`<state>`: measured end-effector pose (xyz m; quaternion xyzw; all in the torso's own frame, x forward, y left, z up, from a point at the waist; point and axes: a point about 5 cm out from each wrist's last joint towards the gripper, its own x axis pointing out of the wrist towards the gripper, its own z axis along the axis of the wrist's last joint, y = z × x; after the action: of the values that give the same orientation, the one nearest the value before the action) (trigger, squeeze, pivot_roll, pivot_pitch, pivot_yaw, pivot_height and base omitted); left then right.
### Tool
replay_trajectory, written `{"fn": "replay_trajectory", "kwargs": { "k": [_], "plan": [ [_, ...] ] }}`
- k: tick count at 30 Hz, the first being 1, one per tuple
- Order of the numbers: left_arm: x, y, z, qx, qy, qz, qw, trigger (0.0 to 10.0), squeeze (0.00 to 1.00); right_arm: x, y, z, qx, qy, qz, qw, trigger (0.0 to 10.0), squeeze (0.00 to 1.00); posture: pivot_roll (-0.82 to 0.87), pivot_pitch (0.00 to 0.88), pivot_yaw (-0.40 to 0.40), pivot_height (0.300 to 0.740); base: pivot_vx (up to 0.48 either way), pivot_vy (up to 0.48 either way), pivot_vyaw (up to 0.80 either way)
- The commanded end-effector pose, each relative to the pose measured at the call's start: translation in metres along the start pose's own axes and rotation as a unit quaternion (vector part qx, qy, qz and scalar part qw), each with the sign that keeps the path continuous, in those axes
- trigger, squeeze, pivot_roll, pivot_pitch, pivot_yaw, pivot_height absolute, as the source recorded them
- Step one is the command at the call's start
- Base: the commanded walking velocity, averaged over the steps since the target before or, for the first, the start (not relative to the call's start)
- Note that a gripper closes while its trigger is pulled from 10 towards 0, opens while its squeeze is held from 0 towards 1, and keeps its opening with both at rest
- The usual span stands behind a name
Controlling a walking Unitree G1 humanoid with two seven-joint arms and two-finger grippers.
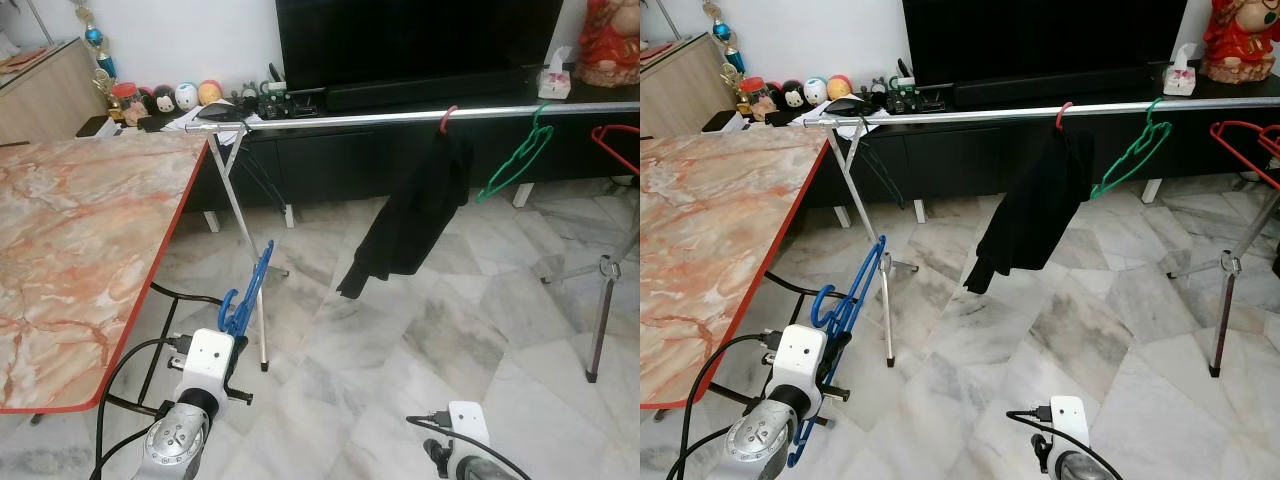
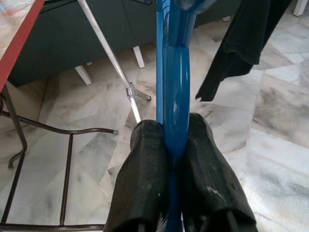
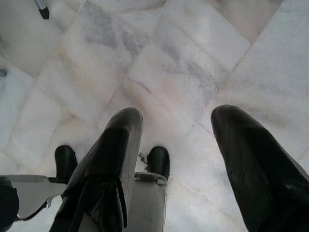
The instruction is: Hang hanger
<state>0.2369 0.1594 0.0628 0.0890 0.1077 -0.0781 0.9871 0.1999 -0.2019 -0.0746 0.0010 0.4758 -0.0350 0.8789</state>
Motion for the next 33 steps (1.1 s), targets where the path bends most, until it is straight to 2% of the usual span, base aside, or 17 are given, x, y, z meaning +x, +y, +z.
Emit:
{"fn": "replay_trajectory", "kwargs": {
  "k": [1, 7, 33],
  "plan": [
    [-0.001, 0.005, 0.004, -0.004, -0.011, 0.011, 1.0, 10.0, 0.0, 0.0, 0.002, -0.002, 0.008, 0.003, -0.001, 1.0, 10.0, 0.0, -0.14, 0.0, 0.084, 0.74, 0.0, 0.0, 0.0],
    [-0.002, -0.002, 0.004, -0.012, -0.013, 0.003, 1.0, 10.0, 0.0, -0.001, 0.0, -0.014, -0.037, 0.031, 0.017, 0.999, 10.0, 0.0, -0.14, 0.0, 0.088, 0.74, 0.309, 0.0, 0.0],
    [-0.001, -0.006, 0.004, -0.016, -0.011, -0.002, 1.0, 10.0, 0.0, -0.001, 0.002, -0.017, -0.041, 0.028, 0.016, 0.999, 10.0, 0.0, -0.13, 0.0, 0.081, 0.74, 0.355, 0.0, 0.0]
  ]
}}
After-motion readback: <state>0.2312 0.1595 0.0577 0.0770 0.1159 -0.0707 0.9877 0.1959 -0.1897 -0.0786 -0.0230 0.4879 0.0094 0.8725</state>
